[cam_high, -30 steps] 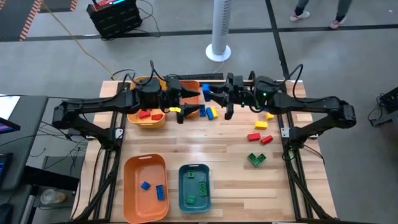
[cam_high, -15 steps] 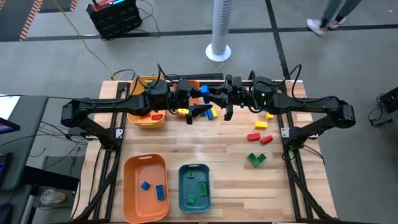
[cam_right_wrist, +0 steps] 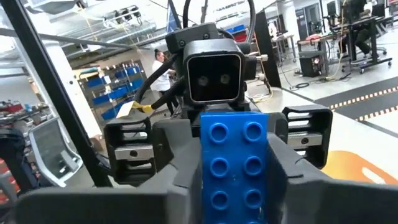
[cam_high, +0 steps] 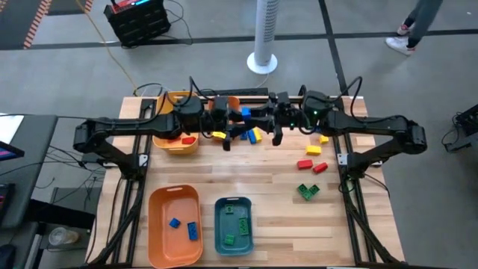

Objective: Sort blocks
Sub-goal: Put the blue game piece into the large orange bin

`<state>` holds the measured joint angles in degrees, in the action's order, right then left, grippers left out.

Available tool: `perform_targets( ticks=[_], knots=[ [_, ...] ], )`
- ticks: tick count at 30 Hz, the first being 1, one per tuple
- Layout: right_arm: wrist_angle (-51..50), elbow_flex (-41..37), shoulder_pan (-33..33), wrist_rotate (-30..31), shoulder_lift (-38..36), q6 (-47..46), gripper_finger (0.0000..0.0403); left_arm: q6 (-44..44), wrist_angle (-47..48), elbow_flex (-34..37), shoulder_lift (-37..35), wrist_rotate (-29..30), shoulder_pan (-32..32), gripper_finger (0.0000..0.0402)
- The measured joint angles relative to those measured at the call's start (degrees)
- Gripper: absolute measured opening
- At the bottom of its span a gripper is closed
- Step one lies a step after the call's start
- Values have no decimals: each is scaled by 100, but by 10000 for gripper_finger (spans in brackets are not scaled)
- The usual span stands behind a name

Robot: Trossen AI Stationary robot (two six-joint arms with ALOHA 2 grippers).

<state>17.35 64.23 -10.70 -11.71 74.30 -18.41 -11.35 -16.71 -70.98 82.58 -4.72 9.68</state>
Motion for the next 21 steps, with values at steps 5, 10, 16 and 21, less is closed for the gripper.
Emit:
perform_targets(
  ticks=[5, 10, 16, 21],
  knots=[
    [-40, -2, -52, -56, -5, -117, 212, -25, 607, 0, -218, 24, 2, 134],
    [-541, -2, -349, -342, -236, -224, 274, -217, 2114, 2, -932, -69, -23, 134],
    [-2164, 0, -833, -341, -616, 212, 284, -1546, 5554, -15, -1935, -1129, -265, 134],
    [-3078, 0, -1386, -98, -726, 383, 284, -2957, 7848, 0, -2166, -1164, -1506, 134]
  ],
)
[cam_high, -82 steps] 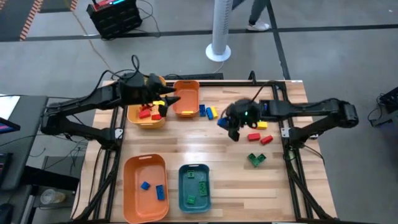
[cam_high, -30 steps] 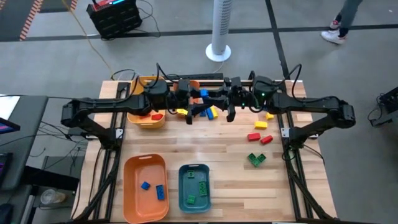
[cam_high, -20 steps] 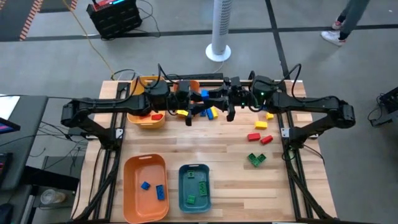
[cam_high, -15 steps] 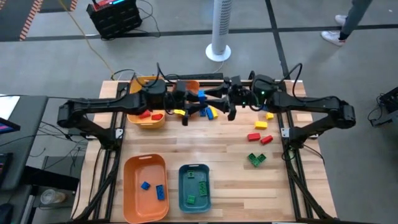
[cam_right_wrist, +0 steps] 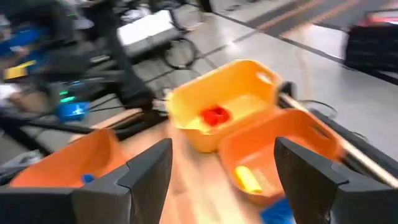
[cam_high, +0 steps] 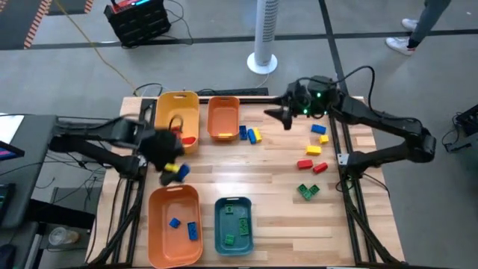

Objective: Sort blocks
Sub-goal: Put the blue game piece into the large orange bin

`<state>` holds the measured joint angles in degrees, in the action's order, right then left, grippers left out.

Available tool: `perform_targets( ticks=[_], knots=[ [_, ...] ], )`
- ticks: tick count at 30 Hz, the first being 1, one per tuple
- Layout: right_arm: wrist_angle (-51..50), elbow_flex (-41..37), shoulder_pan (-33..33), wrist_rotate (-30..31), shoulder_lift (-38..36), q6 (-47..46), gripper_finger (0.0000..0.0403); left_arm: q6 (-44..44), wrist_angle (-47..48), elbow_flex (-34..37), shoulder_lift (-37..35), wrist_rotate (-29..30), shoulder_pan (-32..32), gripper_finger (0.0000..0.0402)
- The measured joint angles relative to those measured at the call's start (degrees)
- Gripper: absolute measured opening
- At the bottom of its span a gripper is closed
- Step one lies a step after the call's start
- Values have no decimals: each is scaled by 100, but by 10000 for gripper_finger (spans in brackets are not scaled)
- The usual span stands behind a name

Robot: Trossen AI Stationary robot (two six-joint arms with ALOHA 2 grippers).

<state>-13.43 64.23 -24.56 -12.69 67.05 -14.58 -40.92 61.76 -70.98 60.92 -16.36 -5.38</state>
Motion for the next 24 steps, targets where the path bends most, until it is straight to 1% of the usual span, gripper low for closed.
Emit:
perform_targets(
  ticks=[3, 5, 10, 16, 20, 24],
  knots=[
    [-112, 0, -312, 17, 0, 100, 284, -795, 342, 0, 3, 221, -915, 134],
    [-108, 0, -447, 15, 6, 147, 284, -1242, 219, 55, 98, 405, -1432, 138],
    [-96, 0, -581, -68, 17, 301, 284, -2237, -229, 674, 338, 749, -2257, 147],
    [-91, 0, -581, -92, 22, 458, 285, -3182, -1202, 1615, 568, 743, -2705, 144],
    [-95, 0, -581, -92, 22, 458, 285, -3484, -1238, 1767, 708, 795, -2755, 143],
    [-103, 0, -581, -92, 22, 456, 285, -3433, -1096, 1770, 1087, 712, -2757, 143]
  ],
)
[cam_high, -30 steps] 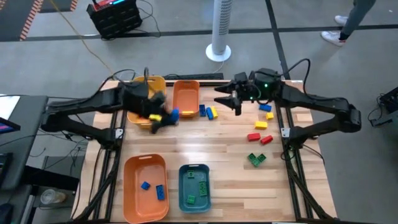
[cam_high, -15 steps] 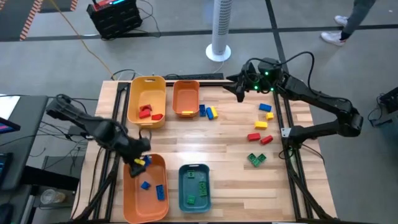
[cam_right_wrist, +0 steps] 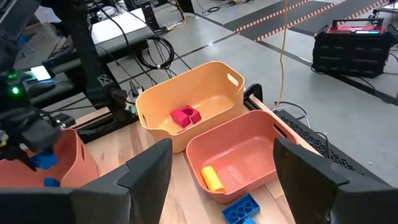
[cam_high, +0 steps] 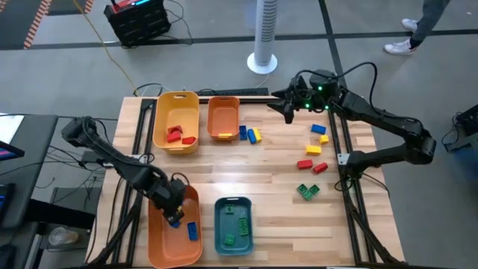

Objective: Sort blocks
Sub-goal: Put the blue game piece into the large orange bin, then put the yellow wooden block into the small orange bin

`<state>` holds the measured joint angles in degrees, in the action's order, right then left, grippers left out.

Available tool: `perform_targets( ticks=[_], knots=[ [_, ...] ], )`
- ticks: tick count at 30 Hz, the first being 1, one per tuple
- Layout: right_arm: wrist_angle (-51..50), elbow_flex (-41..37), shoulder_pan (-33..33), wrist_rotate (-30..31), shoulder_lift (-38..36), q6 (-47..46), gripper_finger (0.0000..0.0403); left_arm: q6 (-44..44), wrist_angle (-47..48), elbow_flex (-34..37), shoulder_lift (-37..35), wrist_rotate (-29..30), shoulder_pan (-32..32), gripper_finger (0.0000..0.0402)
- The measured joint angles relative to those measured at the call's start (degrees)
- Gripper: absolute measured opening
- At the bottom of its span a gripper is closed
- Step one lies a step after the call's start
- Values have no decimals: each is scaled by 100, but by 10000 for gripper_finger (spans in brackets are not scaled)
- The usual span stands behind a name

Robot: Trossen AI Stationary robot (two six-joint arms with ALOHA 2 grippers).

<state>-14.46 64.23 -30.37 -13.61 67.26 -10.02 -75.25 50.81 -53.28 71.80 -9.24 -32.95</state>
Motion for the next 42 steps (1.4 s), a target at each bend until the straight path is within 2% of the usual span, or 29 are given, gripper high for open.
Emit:
perform_targets(
  ticks=[7, 11, 15, 19, 23, 27, 31, 38, 42],
  knots=[
    [-60, 0, 0, -1, 2, -29, 285, 322, -88, 4, 789, -358, 0, 145],
    [-260, 0, 0, -4, 2, -72, 285, 324, -132, 3, 886, -299, 2, 171],
    [-639, 0, -3, -6, 4, -104, 285, 313, -252, 3, 708, -252, 2, 207],
    [-991, 0, -4, -7, 151, 252, 285, 233, -236, 2, 465, -254, 2, 235],
    [-1298, 0, -7, -7, 595, 421, 285, 167, -200, -71, 129, -490, 78, 243],
    [-1311, 0, -13, -7, 1172, 586, 285, 257, -224, -316, -315, -359, 236, 239],
    [-1347, 0, -7, 29, 1813, 601, 285, 347, -205, -517, -711, -54, 520, 236],
    [-1344, 0, 2, 351, 2848, 341, 285, 303, -179, -608, -1326, 1482, 1095, 235],
    [-1302, 0, 21, 513, 3205, 114, 285, 427, -177, -610, -1499, 1863, 1357, 235]
  ],
)
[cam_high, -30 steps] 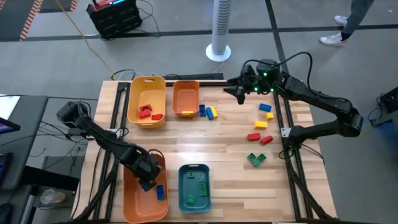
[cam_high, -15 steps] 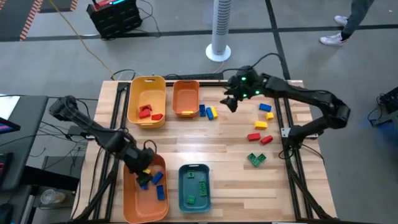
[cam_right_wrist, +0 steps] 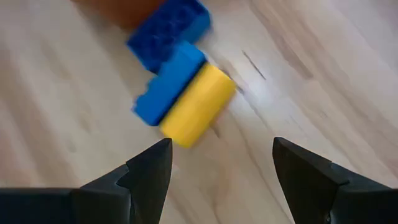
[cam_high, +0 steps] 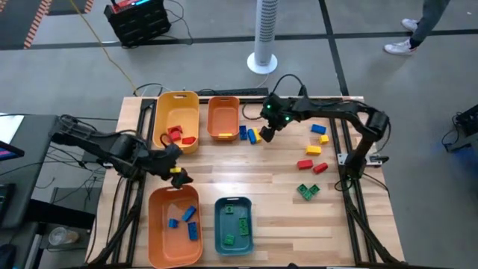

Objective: Sort blocks
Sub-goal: Put the yellow wooden block into the small orange bin

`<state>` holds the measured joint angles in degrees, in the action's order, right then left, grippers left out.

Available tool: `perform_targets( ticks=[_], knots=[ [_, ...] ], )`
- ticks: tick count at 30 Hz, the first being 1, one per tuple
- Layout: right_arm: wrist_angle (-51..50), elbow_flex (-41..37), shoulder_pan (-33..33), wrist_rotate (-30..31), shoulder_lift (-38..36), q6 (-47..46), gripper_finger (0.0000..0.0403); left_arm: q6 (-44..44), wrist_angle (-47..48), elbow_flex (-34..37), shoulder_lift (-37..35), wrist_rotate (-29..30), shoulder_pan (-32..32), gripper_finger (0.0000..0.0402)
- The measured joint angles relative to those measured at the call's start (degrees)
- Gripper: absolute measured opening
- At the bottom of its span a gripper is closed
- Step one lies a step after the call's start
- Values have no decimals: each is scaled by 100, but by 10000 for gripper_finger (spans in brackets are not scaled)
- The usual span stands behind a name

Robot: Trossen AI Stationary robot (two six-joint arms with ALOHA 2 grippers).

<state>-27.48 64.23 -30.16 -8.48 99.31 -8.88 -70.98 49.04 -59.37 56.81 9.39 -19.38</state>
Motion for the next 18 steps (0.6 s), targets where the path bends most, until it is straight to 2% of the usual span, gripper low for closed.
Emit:
perform_targets(
  ticks=[5, 10, 18],
  knots=[
    [-48, 241, 166, 570, 316, -120, 285, 195, 3, -53, -29, 31, 256, 235],
    [-79, 677, 409, 958, 653, -170, 285, 532, 86, -361, 52, 378, 436, 235],
    [-220, 824, 414, 995, 1073, -308, 285, 726, 619, -798, 51, 413, 514, 235]
  ],
)
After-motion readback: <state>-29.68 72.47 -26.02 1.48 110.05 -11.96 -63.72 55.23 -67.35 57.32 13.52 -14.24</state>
